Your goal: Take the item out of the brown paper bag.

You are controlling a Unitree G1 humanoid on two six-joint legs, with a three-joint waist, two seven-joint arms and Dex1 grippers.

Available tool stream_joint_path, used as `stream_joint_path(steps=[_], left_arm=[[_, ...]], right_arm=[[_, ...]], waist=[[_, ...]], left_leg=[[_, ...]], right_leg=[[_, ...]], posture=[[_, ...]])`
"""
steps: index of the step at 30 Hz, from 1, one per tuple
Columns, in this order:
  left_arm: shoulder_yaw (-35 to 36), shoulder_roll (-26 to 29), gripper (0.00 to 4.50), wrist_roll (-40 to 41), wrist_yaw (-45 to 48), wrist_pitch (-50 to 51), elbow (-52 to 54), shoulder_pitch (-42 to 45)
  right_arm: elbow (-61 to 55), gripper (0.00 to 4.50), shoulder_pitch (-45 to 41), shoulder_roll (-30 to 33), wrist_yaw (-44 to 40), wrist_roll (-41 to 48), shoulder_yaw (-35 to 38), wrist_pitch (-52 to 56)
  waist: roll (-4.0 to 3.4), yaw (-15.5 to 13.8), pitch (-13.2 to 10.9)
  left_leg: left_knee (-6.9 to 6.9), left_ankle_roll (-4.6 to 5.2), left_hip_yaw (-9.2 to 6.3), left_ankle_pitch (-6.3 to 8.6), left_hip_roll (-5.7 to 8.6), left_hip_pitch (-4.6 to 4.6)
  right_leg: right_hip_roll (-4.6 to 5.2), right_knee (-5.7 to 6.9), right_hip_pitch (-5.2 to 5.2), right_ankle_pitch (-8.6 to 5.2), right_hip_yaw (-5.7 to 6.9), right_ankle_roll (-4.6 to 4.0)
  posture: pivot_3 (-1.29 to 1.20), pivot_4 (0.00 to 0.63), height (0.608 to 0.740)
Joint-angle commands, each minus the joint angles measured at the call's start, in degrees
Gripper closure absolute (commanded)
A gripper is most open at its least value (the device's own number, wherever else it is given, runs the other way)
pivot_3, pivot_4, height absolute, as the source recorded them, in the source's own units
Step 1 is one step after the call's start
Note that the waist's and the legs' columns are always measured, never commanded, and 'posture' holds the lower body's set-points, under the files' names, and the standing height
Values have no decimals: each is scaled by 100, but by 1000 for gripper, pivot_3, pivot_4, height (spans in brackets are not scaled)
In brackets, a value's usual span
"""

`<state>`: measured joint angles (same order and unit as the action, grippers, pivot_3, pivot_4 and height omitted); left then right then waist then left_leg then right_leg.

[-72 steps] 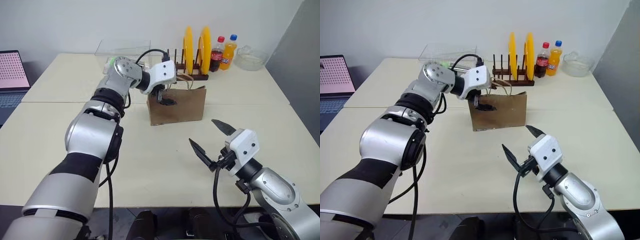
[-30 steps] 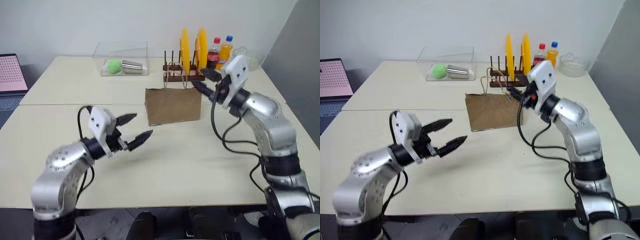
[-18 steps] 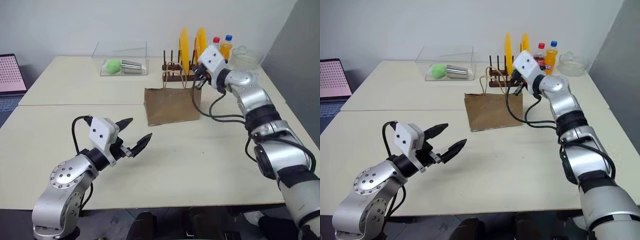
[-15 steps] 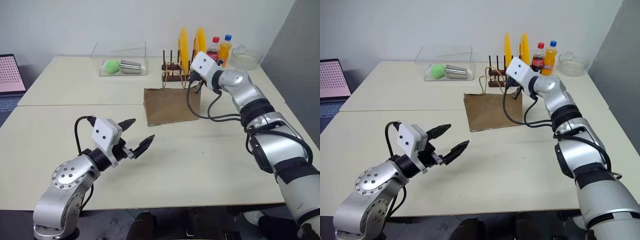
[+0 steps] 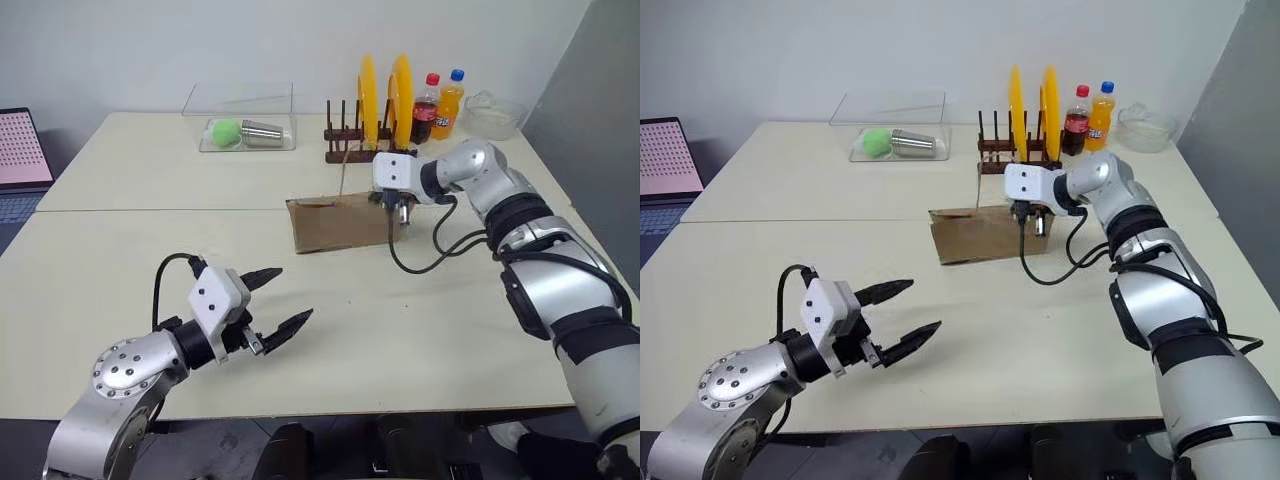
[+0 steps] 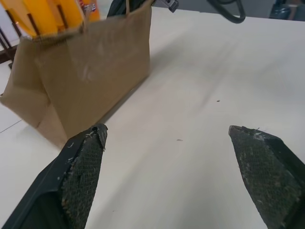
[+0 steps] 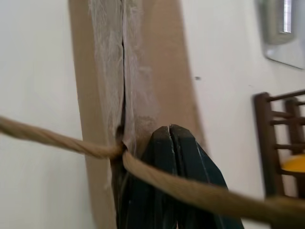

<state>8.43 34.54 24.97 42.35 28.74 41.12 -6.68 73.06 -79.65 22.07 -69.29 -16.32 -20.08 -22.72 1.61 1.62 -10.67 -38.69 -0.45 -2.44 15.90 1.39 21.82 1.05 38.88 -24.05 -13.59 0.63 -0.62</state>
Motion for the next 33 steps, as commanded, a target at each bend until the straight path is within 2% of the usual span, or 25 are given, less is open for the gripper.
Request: stream_joint_path(steps=[1, 6, 11, 13, 16, 21, 23, 26, 28, 30, 33], left_arm=[[-23, 71, 179, 85, 128, -278, 155, -85], [-3, 149, 179, 118, 278, -431, 129, -239], [36, 255, 179, 132, 407, -546, 25, -252], [72, 342, 179, 158, 477, -567, -66, -132], [59, 544, 179, 209, 697, -617, -295, 248], [-557, 1026, 89, -539, 1189, -1276, -936, 927], [-773, 1129, 36, -742, 1427, -1657, -1101, 1059], [-1413, 1040, 36, -1164, 1774, -2250, -1588, 1680], [-1690, 949, 0, -1370, 1904, -2607, -1882, 1991], [-1848, 855, 0, -1467, 1936, -2786, -2074, 2198], [-2237, 639, 0, -1831, 2005, -3290, -2458, 2522]], right_arm=[[-417, 4462, 154, 172, -912, 319, 206, -91], [-985, 4462, 441, 241, -1518, 606, 317, 118], [-1772, 4462, 730, 328, -1627, 905, 491, 277], [-2373, 4462, 884, 410, -1605, 1184, 680, 471], [-4096, 4462, 1476, 614, -1582, 1911, 1076, 1376], [-7841, 4487, 3971, 1150, -722, 2885, 1609, 3595], [-8819, 4315, 4742, 1236, -260, 3115, 1777, 4245], [-10145, 4315, 6121, 1296, 543, 3324, 2108, 5077], [-10715, 3992, 6695, 1401, 854, 3410, 2219, 5410], [-11170, 3288, 7207, 1655, 969, 3314, 2203, 5419], [-12044, 2257, 7775, 1582, 1546, 3935, 2582, 6289]], waist=[[-1, 1, -1], [-12, 0, -8], [-16, -1, -10], [-19, -6, -12], [-23, -38, -14], [-21, -181, -9], [-29, -203, -13], [-38, -217, -16], [-41, -210, -15], [-41, -168, -15], [-40, -156, -14]], left_leg=[[0, 0, 1, 0, 0, 0], [0, 0, 1, 0, -1, 0], [0, 0, 0, 0, -3, 0], [0, 0, -1, 0, -3, 1], [0, 0, -8, 0, -3, 6], [6, -2, -32, 2, -3, 12], [15, -2, -26, 2, 1, 17], [20, -2, -17, 2, 2, 20], [22, -2, -19, 2, 1, 17], [24, -2, -8, 2, 0, 13], [24, -1, -9, 1, -2, 9]], right_leg=[[0, 0, 0, 0, -1, 0], [0, 0, -1, 0, -1, 0], [0, 0, -2, -1, 0, -2], [0, 0, -2, -1, 1, -2], [0, -2, -2, -2, 6, -1], [1, -24, 6, -3, 27, 0], [4, -31, 2, -3, 21, 1], [4, -34, -4, -4, 14, 3], [2, -34, -1, -14, 17, 20], [2, -35, -2, -22, 11, 34], [0, -35, 1, -23, 14, 37]], posture=[[0, 150, 740], [0, 150, 740], [0, 150, 740], [0, 150, 740], [0, 150, 740], [0, 150, 740], [0, 150, 740], [0, 150, 740], [0, 150, 740], [0, 150, 740], [0, 150, 740]])
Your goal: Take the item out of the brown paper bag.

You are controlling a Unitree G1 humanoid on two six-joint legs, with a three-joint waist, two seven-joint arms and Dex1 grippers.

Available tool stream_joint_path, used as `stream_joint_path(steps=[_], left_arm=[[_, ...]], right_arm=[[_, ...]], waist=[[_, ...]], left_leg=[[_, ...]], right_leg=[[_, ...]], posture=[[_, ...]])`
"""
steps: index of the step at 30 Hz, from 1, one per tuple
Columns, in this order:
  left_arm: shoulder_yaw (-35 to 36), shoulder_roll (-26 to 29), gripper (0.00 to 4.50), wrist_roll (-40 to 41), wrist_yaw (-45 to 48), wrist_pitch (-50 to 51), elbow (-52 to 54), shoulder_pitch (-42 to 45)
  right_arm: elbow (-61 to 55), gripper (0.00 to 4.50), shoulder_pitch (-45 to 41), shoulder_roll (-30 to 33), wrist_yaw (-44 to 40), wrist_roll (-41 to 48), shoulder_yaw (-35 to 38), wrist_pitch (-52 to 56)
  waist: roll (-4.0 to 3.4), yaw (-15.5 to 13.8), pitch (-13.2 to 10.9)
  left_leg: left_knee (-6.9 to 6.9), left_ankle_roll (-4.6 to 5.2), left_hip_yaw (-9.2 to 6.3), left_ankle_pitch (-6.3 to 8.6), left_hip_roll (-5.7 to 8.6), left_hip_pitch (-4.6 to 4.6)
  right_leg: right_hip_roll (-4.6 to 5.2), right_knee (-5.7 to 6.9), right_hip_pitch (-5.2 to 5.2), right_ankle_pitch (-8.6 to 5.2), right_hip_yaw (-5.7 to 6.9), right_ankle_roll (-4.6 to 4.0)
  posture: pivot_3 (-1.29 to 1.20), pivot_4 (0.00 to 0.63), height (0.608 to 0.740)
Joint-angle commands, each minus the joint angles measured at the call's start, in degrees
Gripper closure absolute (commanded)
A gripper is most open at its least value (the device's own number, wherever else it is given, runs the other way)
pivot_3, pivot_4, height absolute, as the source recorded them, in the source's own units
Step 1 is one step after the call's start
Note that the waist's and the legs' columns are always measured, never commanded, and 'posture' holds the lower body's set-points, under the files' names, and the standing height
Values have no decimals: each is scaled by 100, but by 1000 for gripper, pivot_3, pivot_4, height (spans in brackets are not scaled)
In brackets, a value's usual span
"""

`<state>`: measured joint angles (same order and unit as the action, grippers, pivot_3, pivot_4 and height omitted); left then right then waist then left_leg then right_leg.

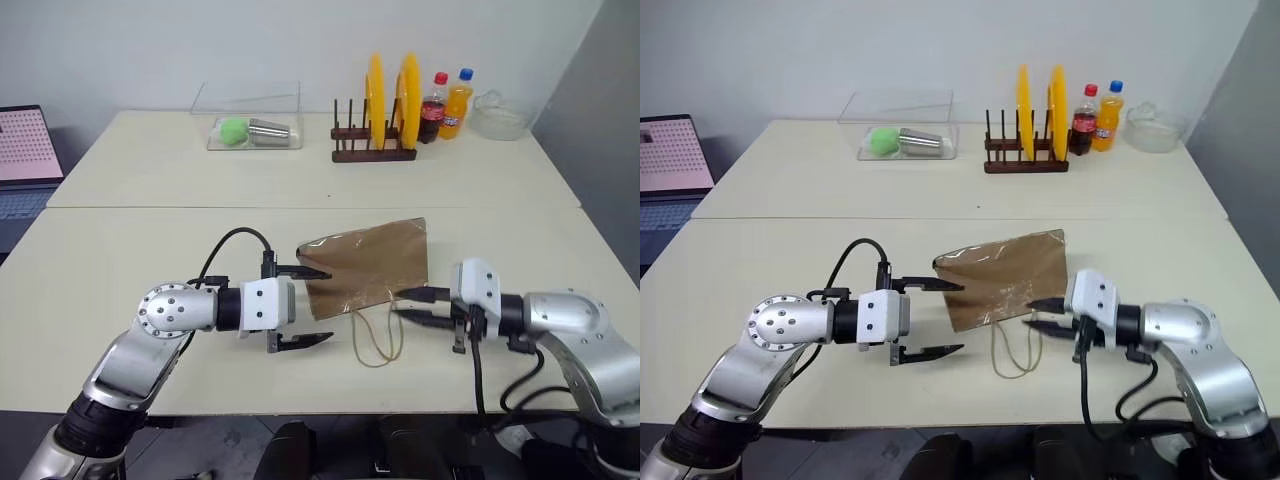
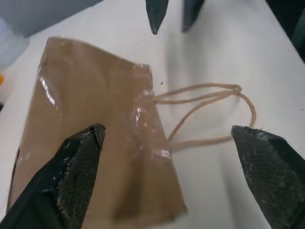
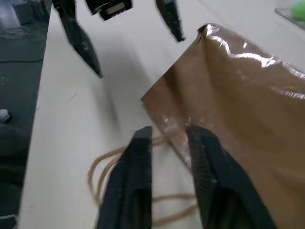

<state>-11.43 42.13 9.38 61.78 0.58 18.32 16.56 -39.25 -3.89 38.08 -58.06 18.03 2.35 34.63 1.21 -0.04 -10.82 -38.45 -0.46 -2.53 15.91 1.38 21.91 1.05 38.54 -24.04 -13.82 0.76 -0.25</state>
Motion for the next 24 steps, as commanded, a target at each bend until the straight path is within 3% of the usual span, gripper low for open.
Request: stream_joint_path(steps=[1, 2, 13, 16, 24], left_arm=[[-373, -195, 0, -384, 94, -657, -325, 276], [-547, -314, 0, -547, 102, -917, -546, 394], [-1531, -1431, 0, -1544, 22, -2670, -2652, 1521], [-1792, -1677, 544, -1753, 33, -3164, -3110, 1709], [-1759, -2122, 3237, -1694, -199, -3489, -3684, 2021]], right_arm=[[-989, 1869, 324, 9, 523, 616, 393, 727], [-1155, 1527, 447, 25, 641, 709, 426, 869], [-2035, 1527, 1098, 57, 1704, 1333, 696, 1565], [-2074, 1499, 1238, 130, 1905, 1447, 784, 1521], [-2075, 1499, 1475, 483, 2212, 1593, 768, 1293]], waist=[[0, 12, 0], [3, 17, 1], [13, 7, 7], [13, 2, 7], [16, 6, 7]], left_leg=[[0, 0, 1, 0, -2, 0], [0, 0, 2, 0, -1, -1], [-4, 1, 1, 0, 3, 4], [-3, 1, -3, 0, 2, 3], [-4, 1, -1, 0, 3, 4]], right_leg=[[-2, 0, -1, 0, -1, 0], [-2, 1, 0, 0, -2, 1], [-3, -5, 4, 0, 0, 7], [-4, -5, 5, -1, 2, 9], [-6, -6, 6, 0, 2, 11]], posture=[[0, 150, 740], [0, 150, 740], [0, 150, 740], [0, 150, 740], [0, 150, 740]])
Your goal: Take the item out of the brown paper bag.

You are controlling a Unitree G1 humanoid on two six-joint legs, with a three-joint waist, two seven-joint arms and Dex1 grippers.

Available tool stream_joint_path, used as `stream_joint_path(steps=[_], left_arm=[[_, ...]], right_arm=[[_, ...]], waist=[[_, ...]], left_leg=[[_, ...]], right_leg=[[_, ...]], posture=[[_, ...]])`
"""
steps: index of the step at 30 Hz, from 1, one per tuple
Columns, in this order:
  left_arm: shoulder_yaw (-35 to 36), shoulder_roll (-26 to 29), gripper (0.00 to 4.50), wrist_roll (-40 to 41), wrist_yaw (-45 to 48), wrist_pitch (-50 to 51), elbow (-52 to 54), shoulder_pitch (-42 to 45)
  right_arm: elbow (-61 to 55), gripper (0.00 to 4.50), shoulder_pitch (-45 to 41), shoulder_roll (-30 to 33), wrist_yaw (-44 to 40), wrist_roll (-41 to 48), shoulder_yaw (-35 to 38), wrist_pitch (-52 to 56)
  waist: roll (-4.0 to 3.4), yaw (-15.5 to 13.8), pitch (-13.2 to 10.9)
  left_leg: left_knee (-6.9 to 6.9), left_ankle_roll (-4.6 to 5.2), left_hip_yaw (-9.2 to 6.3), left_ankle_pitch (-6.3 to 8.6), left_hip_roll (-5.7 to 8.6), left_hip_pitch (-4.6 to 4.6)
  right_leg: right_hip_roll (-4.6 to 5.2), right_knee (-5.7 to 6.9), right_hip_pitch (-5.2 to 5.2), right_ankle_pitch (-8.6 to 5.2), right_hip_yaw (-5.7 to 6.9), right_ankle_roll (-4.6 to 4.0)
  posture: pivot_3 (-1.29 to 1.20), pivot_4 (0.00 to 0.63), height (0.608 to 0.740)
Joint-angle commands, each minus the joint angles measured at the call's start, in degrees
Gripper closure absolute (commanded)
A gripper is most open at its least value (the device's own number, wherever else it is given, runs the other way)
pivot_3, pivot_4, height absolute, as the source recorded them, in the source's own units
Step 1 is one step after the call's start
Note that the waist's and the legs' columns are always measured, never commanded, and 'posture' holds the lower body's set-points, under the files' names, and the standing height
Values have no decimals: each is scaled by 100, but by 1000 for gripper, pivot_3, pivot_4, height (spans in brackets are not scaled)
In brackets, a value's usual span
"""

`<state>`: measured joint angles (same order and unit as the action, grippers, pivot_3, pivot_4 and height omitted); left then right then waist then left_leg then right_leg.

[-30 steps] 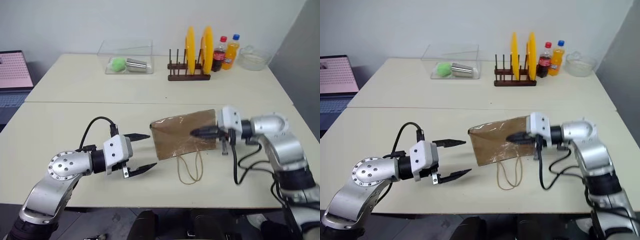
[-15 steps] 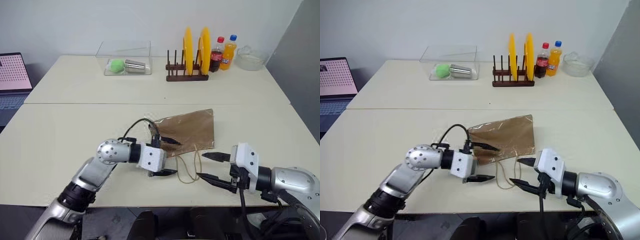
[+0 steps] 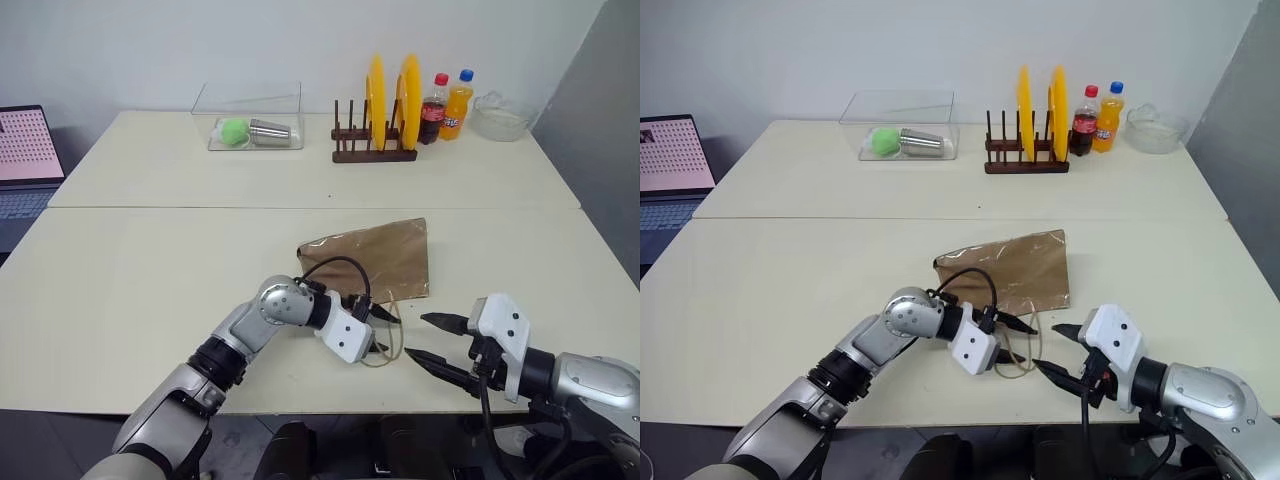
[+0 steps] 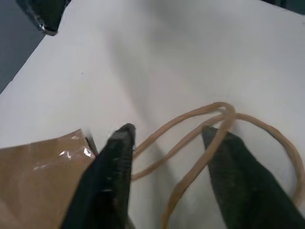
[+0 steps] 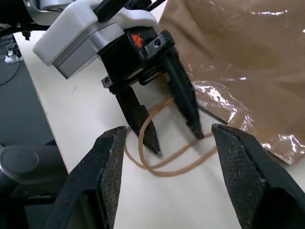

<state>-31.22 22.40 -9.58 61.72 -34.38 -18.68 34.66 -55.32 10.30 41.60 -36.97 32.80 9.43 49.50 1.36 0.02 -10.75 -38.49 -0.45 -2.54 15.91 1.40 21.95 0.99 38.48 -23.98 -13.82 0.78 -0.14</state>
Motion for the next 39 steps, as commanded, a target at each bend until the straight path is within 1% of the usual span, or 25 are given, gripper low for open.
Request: stream_joint_path(steps=[1, 4, 11, 15, 18, 19, 22, 24, 27, 30, 35, 37, 39], left_arm=[[312, -188, 3490, 304, -219, 124, 20, 256], [589, -203, 4461, 546, -270, 475, 31, 398], [1100, -108, 4485, 684, -449, 1021, -101, 790], [1265, -139, 4485, 675, -525, 1289, -168, 965], [1326, -183, 4485, 677, -570, 1384, -230, 1077], [1341, -193, 4485, 673, -580, 1395, -250, 1126], [1373, -223, 4485, 683, -585, 1429, -283, 1261], [1400, -230, 4485, 706, -580, 1449, -298, 1345], [1449, -223, 4485, 707, -596, 1448, -332, 1442], [1499, -215, 4500, 691, -622, 1499, -349, 1541], [1623, -296, 4500, 650, -903, 1938, -454, 1855], [1715, -364, 4500, 701, -1074, 2265, -548, 2034], [1795, -411, 4500, 769, -1159, 2569, -634, 2173]], right_arm=[[-468, 1499, 70, 188, 118, 141, 22, -234], [-468, 1499, 54, 383, 109, 201, -126, -370], [-466, 1499, -246, 789, 10, 225, -508, -503], [-245, 1499, -895, 776, 8, -155, -1343, -621], [212, 1499, -1531, 750, -90, -898, -2292, -892], [450, 1499, -1793, 629, -75, -1131, -2608, -955], [1126, 1499, -2364, 313, -61, -1688, -3254, -1121], [1540, 1499, -2586, 195, -81, -2063, -3553, -1248], [2015, 1499, -2751, 20, -77, -2435, -3780, -1439], [2201, 2111, -2741, -99, -124, -2603, -3817, -1549], [2452, 3863, -2581, -265, -146, -2872, -3905, -1666], [2603, 4464, -2497, -278, -172, -3023, -3985, -1759], [2740, 4464, -2444, -314, -212, -3164, -4041, -1864]], waist=[[1, -1, -1], [2, 5, -1], [3, 9, -1], [3, 12, -1], [3, 16, -1], [3, 14, -1], [4, 11, -2], [4, 11, -2], [4, 9, -2], [4, 7, -2], [4, 8, -2], [4, 8, -2], [4, 9, -2]], left_leg=[[0, 0, 0, 0, 0, 1], [-2, 0, -1, 0, 0, 1], [-1, 0, -4, 0, -2, 0], [1, 0, -19, 0, -9, -4], [1, 0, -23, 0, -6, -5], [0, 0, -22, 0, -6, -4], [0, 0, -24, 0, -5, -4], [1, 0, -25, 0, -5, -3], [0, 0, -25, 0, -4, -2], [0, 0, -24, 0, -2, -1], [-5, 0, -26, 0, -2, -2], [-7, 1, -26, 0, -1, -2], [-13, 1, -25, 0, 0, 0]], right_leg=[[0, -1, 1, 0, 0, 1], [0, -3, 2, 1, 1, 3], [-6, -9, 6, 1, 4, 4], [-14, -45, 28, 12, 15, 22], [-13, -55, 35, 13, 16, 23], [-13, -57, 35, 13, 16, 24], [-12, -61, 36, 13, 17, 23], [-10, -60, 35, 13, 17, 23], [-9, -61, 35, 13, 16, 22], [-6, -61, 34, 13, 14, 22], [-6, -55, 34, 14, 16, 22], [-6, -55, 35, 14, 16, 22], [-6, -54, 36, 13, 16, 22]], posture=[[0, 150, 740], [0, 150, 740], [0, 150, 740], [0, 150, 740], [0, 150, 740], [0, 150, 740], [0, 150, 740], [0, 150, 740], [0, 150, 740], [0, 150, 740], [0, 150, 740], [0, 150, 740], [0, 150, 740]])
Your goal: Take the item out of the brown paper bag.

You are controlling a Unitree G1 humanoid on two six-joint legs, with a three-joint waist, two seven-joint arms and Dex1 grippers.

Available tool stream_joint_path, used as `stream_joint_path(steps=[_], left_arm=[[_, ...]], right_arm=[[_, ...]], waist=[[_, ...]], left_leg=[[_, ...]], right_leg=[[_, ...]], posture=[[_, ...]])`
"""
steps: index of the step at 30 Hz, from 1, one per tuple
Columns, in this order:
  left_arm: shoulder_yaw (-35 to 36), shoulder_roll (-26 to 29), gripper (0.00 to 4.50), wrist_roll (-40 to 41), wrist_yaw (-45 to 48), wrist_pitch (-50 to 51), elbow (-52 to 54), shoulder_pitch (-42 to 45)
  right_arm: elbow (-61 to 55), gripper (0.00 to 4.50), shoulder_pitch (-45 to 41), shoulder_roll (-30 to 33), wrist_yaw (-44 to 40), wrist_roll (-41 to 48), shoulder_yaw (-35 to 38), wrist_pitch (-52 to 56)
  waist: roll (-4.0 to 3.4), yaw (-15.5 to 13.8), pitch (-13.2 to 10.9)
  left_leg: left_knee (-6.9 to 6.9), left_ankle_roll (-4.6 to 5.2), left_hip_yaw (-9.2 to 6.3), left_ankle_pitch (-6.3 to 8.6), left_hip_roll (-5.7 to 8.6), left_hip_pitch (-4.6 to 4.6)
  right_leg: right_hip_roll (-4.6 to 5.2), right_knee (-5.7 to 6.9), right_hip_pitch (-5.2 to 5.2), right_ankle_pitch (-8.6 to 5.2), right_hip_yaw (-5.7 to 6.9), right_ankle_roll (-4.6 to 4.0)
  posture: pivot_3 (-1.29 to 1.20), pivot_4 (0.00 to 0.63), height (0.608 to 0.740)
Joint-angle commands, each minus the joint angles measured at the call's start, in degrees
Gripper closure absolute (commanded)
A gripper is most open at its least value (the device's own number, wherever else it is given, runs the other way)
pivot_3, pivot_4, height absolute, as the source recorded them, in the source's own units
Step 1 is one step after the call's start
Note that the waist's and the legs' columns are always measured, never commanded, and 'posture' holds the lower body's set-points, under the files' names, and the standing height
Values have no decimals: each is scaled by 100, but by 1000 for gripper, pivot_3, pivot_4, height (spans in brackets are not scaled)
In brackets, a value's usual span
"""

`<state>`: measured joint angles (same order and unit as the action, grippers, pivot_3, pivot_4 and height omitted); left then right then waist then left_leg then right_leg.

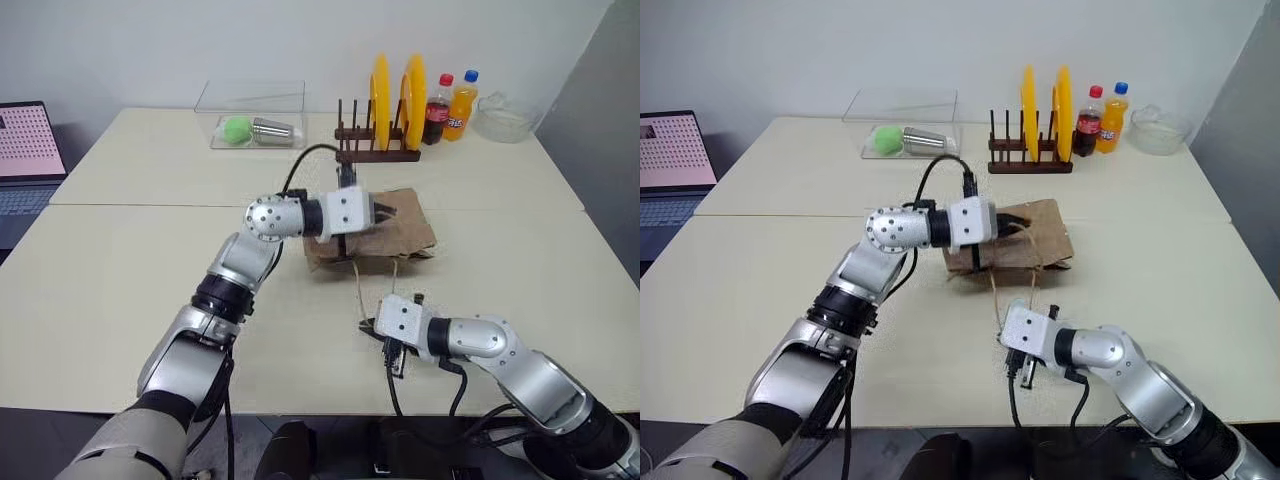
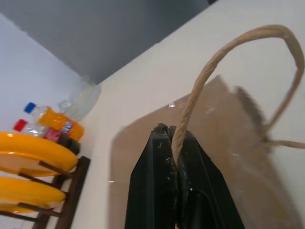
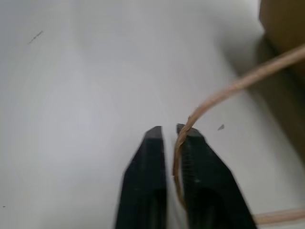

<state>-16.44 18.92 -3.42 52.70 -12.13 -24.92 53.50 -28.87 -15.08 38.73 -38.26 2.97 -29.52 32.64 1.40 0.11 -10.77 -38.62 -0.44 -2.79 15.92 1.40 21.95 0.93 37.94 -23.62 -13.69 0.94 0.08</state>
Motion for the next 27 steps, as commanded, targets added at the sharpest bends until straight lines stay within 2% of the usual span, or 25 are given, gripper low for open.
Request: stream_joint_path(steps=[1, 11, 27], left_arm=[[350, -83, 4500, 190, -262, 499, -64, 354], [518, -163, 4500, 188, -595, 1075, -872, 1218], [933, 22, 4500, 13, -1353, 168, -2902, 2614]], right_arm=[[158, 4464, 113, -52, -105, -249, -178, -229], [752, 4464, 458, -218, -176, -1014, -530, -699], [975, 4464, 550, -321, -433, -1262, -378, -883]], waist=[[0, 2, 0], [0, 2, 0], [-1, 23, 6]], left_leg=[[-2, 0, 1, 0, 0, 0], [-11, 0, 0, 0, 1, -2], [-9, 0, 0, 0, -3, -12]], right_leg=[[0, 0, 0, 0, -1, 0], [-1, 5, 4, 1, 0, 1], [-4, 6, 10, 0, 0, 1]], posture=[[0, 150, 740], [0, 150, 740], [0, 150, 740]])
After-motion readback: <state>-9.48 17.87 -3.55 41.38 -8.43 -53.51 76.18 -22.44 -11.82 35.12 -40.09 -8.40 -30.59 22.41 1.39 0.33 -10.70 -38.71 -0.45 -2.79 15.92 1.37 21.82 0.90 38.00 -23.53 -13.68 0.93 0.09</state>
